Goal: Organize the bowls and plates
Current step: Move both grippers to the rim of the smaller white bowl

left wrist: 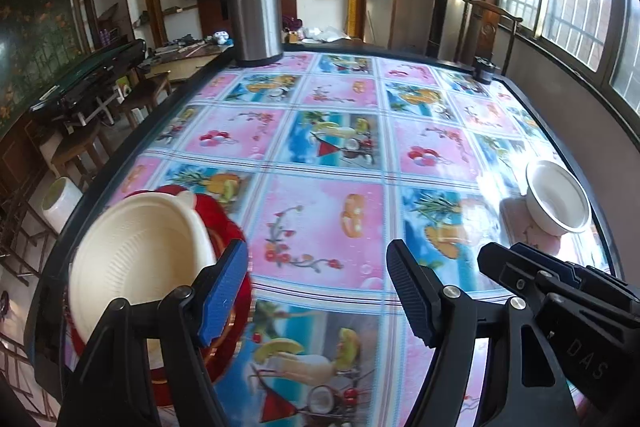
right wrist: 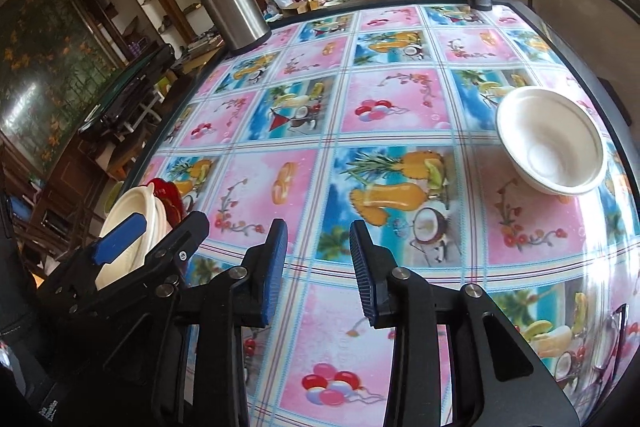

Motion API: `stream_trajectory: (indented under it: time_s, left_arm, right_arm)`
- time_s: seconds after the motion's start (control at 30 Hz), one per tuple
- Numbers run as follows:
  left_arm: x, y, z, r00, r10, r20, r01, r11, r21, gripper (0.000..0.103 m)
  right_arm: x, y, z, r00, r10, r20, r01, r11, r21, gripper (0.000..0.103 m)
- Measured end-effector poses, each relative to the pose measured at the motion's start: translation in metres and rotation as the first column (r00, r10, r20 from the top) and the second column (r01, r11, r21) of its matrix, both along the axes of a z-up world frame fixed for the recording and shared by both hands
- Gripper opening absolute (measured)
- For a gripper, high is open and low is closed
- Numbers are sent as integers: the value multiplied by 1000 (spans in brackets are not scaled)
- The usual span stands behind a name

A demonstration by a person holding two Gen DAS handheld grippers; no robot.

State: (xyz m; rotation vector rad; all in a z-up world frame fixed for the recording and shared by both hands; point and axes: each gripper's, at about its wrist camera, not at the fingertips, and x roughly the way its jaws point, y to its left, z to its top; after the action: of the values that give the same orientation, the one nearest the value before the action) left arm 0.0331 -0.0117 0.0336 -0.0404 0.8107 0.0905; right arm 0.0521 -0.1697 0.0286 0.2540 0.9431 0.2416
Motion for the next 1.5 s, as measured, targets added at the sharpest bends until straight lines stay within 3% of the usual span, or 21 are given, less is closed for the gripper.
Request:
stream_trajectory:
  time_s: [0.7, 1.5]
  left_arm:
    - [17, -27, -15, 998, -37, -60, 36, 999, -23, 72]
    - [24, -58, -14, 992, -102, -72, 98, 993, -60, 72]
  right_arm:
    - [2, -36, -17, 997, -62, -45, 63, 998, 10, 32]
    - [-7, -74, -10, 990, -137, -38, 138, 990, 21, 32]
